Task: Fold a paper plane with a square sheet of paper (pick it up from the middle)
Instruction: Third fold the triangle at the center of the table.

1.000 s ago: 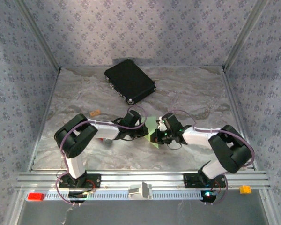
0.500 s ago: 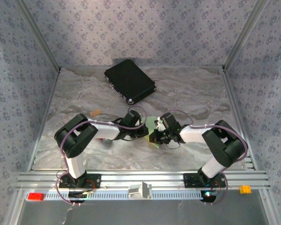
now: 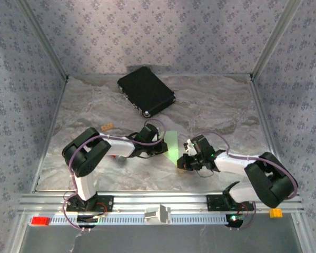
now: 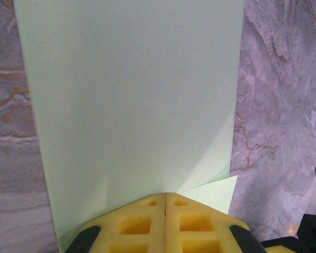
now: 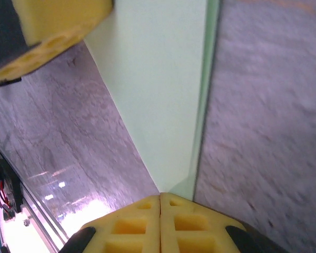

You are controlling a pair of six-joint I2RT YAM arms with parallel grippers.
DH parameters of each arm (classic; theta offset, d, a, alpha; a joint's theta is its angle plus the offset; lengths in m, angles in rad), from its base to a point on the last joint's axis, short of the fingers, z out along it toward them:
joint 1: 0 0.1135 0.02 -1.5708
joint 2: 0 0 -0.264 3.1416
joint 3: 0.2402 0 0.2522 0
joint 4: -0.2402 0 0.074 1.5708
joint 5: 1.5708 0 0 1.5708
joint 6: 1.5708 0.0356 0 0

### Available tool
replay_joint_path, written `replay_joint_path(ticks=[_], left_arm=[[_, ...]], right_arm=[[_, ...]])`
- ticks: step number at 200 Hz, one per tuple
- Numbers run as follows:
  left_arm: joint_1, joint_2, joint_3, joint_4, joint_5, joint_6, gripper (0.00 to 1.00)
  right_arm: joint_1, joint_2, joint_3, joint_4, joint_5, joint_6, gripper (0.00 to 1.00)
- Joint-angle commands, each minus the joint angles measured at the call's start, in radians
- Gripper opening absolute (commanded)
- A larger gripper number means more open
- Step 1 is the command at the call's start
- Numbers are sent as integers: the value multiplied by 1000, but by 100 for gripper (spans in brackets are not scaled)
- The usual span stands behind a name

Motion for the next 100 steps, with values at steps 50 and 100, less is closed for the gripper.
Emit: replay_joint_path(ticks=[50, 100], left_arm=[[9, 51, -35, -113, -40, 23, 2], [8, 34, -30, -102, -39, 19, 2]], right_arm=[[-12, -145, 31, -130, 1, -9, 9], [-15, 33, 145, -65, -29, -14, 9]])
